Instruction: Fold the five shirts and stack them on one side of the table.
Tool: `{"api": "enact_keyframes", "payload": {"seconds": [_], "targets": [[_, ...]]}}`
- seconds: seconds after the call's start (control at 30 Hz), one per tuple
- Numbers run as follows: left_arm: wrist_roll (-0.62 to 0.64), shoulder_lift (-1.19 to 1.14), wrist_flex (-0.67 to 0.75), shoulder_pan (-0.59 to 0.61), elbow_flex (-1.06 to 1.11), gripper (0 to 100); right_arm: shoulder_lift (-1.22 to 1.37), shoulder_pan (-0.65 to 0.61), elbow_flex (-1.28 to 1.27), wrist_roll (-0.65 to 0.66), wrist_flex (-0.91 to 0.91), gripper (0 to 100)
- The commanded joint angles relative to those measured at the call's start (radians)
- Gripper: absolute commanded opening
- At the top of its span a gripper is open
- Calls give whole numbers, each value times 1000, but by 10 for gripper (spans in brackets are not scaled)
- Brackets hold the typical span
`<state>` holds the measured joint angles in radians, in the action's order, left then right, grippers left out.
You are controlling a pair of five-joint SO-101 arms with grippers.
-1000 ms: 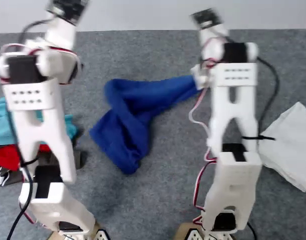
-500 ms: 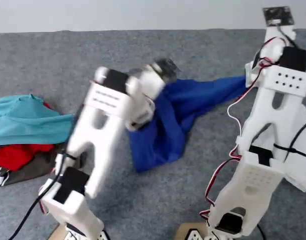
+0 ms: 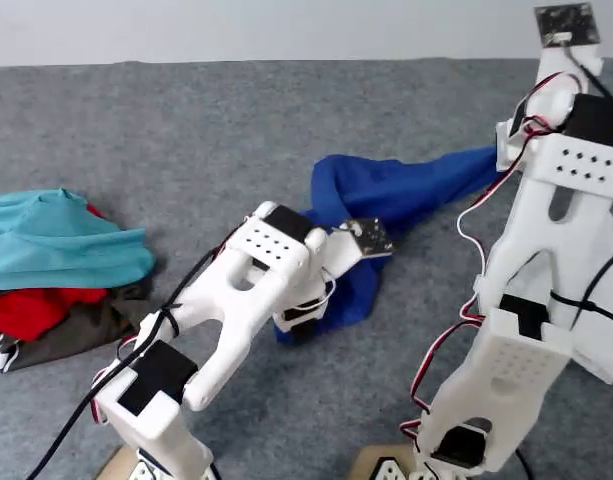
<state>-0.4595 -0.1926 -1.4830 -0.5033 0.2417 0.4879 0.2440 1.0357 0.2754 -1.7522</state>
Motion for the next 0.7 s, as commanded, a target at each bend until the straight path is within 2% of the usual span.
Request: {"api": "enact_keyframes", "payload": {"seconds": [0.0, 0.23, 0.37, 0.47, 0.67], "targets": [[-37, 40, 81, 11, 64, 206, -67, 12, 61, 11, -42, 9], [-29, 38, 278, 12, 180, 197, -70, 12, 61, 9, -44, 9], [-29, 38, 328, 12, 185, 89, -76, 12, 61, 9, -44, 9], [-29, 43, 327, 12, 170, 3, -76, 13, 61, 11, -44, 9], [-29, 121, 130, 94, 13, 6, -77, 18, 61, 14, -44, 9]]}}
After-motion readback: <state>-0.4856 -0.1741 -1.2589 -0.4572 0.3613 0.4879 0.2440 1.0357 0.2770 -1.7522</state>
